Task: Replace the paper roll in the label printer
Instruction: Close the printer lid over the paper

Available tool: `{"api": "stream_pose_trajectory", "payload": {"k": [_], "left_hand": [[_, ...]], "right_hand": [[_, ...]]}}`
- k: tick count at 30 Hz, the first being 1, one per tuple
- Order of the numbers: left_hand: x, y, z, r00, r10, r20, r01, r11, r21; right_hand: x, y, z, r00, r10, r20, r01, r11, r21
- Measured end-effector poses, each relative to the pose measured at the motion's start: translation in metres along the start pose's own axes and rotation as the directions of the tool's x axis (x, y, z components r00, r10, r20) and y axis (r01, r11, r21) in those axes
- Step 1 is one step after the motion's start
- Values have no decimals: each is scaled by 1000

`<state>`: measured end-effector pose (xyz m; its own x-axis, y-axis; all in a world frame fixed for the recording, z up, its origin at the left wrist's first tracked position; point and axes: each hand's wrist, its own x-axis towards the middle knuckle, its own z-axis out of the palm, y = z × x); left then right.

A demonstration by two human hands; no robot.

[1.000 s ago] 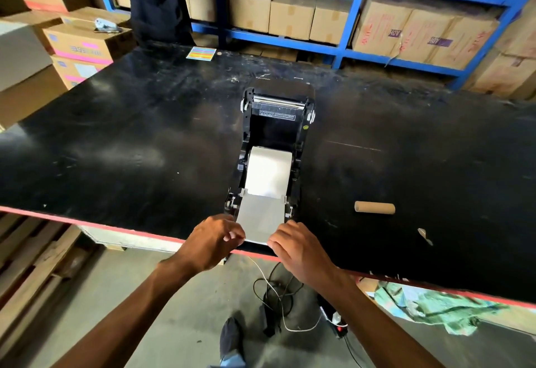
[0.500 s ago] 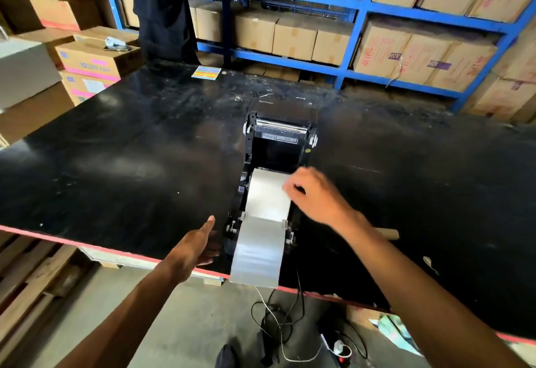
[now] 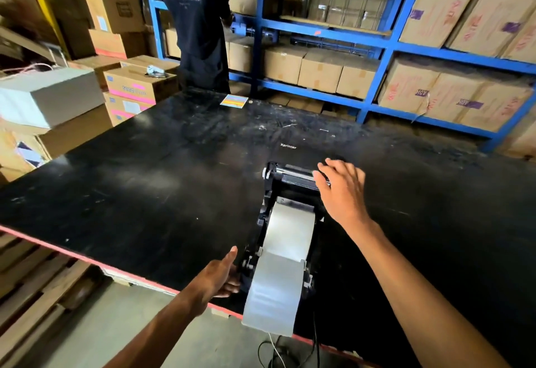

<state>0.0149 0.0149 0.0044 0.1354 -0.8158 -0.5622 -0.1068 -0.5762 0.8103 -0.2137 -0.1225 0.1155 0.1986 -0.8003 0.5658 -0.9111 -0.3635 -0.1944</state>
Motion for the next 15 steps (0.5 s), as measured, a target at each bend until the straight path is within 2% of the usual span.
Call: {"api": "stream_pose_trajectory", "payload": {"k": [2,5,8,12,15], "left_hand": [[0,2,0,1000,3,-2,-3,1000,6],[0,2,0,1000,-5,5,5,1000,-19],[2,-1,0,1000,-14,8,15,998,-68],[0,-7,4,999,-9,-47,1,989,-150],[0,-6,5,999,-43,-18,40,988,-151]], "right_hand": [[-26,-1,-7,988,-69,-138,80,994,71],[-66,-3,-9,977,-138,-162,156,982,104],[-103,-7,-3,988,-119,-100,130,985,116],[-134,-7,6,984,-176,26,177,984,-12],[-148,-9,11,980,-172,96,178,982,-56]]}}
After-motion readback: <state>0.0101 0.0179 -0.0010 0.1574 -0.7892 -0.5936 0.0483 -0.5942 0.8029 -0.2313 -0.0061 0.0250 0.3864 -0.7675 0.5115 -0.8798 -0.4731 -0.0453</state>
